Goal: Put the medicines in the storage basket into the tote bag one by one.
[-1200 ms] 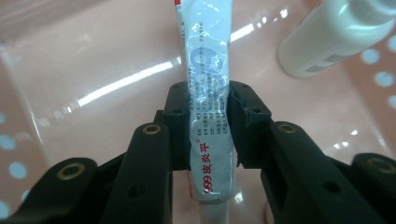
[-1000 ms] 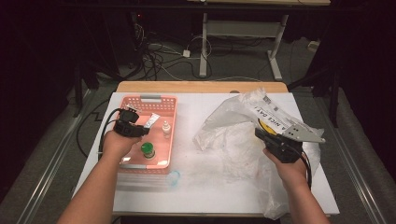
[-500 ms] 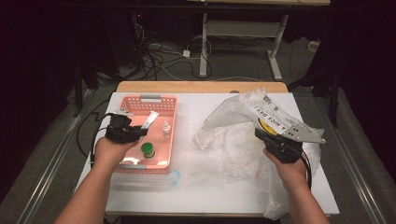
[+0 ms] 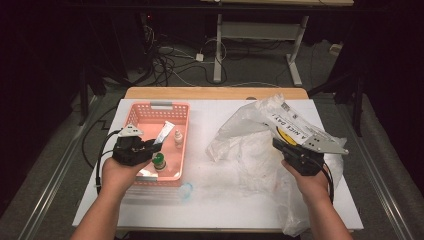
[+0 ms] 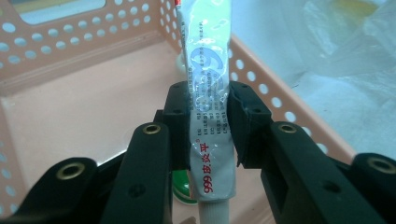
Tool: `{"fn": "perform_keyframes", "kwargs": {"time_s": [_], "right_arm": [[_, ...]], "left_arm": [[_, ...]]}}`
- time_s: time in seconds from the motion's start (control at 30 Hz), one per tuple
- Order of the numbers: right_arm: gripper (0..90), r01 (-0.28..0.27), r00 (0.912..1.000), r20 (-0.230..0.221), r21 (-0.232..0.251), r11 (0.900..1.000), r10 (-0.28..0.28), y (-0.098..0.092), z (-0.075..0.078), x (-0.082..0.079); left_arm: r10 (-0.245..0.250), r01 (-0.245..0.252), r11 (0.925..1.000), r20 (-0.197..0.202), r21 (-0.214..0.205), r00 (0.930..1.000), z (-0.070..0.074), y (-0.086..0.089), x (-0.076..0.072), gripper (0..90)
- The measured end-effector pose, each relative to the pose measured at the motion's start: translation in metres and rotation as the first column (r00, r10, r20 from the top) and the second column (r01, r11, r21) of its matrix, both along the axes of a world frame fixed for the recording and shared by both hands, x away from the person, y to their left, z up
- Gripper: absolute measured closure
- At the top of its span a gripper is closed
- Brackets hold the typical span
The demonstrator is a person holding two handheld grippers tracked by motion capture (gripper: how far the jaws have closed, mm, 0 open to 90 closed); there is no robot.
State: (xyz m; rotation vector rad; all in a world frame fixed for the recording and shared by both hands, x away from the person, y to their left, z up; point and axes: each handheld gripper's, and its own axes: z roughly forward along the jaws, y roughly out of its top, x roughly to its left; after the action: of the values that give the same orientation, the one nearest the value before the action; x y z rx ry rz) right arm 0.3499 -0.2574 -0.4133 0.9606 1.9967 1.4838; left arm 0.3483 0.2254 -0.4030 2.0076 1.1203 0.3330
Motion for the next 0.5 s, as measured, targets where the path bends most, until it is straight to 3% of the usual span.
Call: {"fn": "perform_keyframes", "kwargs": {"time_s": [0.33,0.5], "right_arm": [[90.0,-0.005,1.0,0.002,-0.007,1.0,0.005,0.001,0.0,-0.001],[90.0,-0.001,1.0,0.003,-0.006,1.0,0.002,0.001,0.0,-0.002]], "left_arm": [[-0.036,0.041,0.9953,0.058,-0.088,0.9977,-0.001,-0.01,-0.028,69.0],[-0.065,0.071,0.9947,0.081,-0.075,0.9946,0.0,-0.018,-0.04,69.0]]}}
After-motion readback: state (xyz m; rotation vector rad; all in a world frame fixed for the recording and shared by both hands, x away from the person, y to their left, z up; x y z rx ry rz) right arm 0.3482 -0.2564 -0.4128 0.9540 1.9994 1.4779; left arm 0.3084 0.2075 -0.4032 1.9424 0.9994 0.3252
